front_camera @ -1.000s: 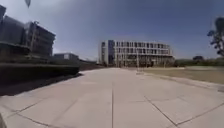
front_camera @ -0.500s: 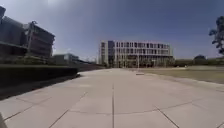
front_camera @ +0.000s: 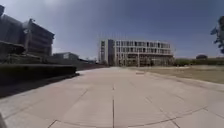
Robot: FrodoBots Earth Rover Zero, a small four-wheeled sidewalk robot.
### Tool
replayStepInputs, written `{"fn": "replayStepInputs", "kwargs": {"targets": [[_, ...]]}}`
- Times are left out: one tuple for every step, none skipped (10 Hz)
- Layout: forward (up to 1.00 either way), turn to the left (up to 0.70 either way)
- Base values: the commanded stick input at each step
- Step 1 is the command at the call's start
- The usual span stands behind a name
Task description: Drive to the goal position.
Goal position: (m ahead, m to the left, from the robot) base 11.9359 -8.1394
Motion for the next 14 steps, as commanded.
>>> {"fn": "replayStepInputs", "kwargs": {"targets": [[0.70, 0.00], [0.70, 0.00], [0.70, 0.00], [0.70, 0.00], [0.70, 0.00], [0.70, 0.00], [0.70, 0.00], [0.70, 0.00], [0.70, 0.00], [0.70, 0.00], [0.70, 0.00], [0.70, 0.00], [0.70, 0.00], [0.70, 0.00]]}}
